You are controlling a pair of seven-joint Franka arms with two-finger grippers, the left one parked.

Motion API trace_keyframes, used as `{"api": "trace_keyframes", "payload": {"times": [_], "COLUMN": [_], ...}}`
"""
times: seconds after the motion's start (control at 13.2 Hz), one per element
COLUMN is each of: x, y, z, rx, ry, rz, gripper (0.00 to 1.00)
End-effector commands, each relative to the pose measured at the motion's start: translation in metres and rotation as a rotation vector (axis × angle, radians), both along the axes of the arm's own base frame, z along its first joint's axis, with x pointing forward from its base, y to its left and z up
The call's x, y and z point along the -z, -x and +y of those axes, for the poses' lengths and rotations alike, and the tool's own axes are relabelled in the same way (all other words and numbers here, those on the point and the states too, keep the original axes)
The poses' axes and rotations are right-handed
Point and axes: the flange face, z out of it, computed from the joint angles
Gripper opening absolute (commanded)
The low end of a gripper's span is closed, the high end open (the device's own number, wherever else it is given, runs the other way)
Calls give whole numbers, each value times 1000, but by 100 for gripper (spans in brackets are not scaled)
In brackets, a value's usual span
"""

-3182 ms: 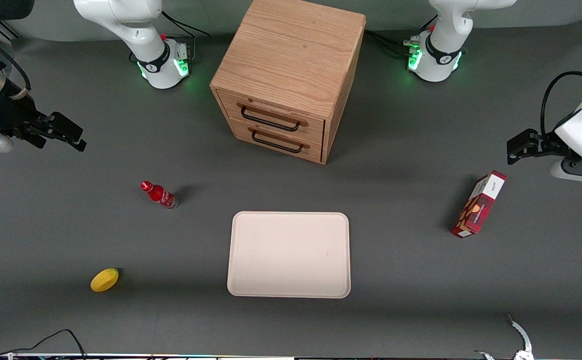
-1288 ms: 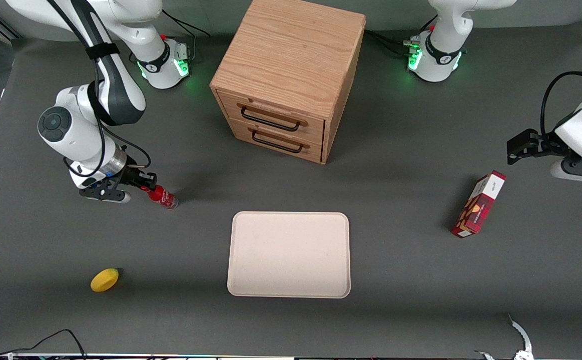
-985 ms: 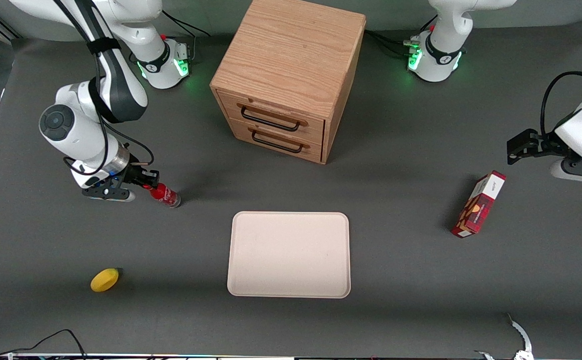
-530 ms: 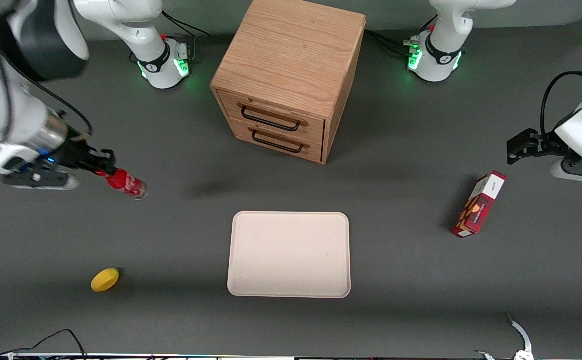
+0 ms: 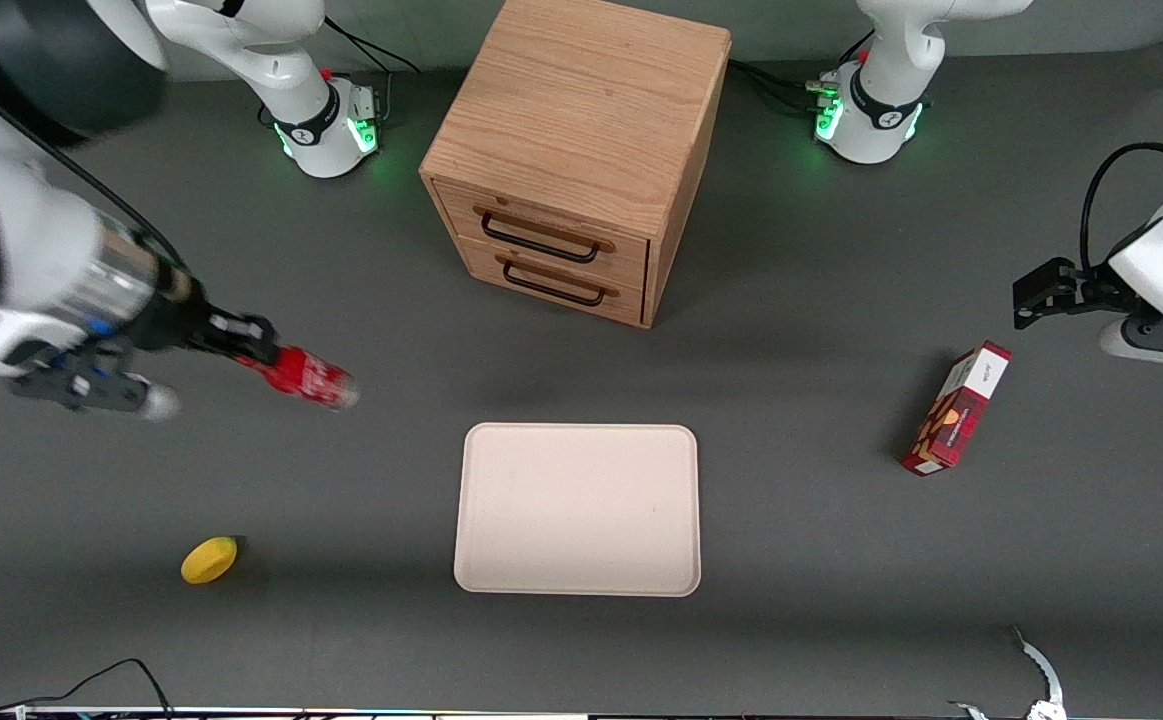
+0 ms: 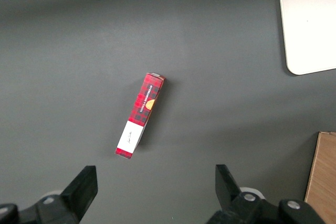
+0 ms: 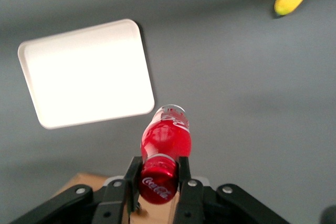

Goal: Place coke bottle on tray
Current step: 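Carry the bottle over the white tray and set it down upright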

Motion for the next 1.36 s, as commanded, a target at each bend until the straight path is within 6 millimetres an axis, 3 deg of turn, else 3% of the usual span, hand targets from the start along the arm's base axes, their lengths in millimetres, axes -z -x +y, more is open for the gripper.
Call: {"api": "trace_keyframes", "payload": {"times": [0.0, 0.38, 0.45, 0.83, 0.91, 0.98, 1.06, 1.29], "x": [53, 181, 199, 236, 238, 238, 238, 211], "y": [-33, -67, -69, -62, -64, -64, -65, -64], "z": [50, 115, 118, 133, 133, 133, 131, 127], "rx": [125, 293, 317, 342, 339, 335, 334, 332], "ry": [19, 52, 52, 38, 48, 50, 50, 56], "rz": [-42, -140, -148, -149, -169, -175, -178, -199], "gripper": [0, 0, 0, 0, 25, 89, 100, 100]}}
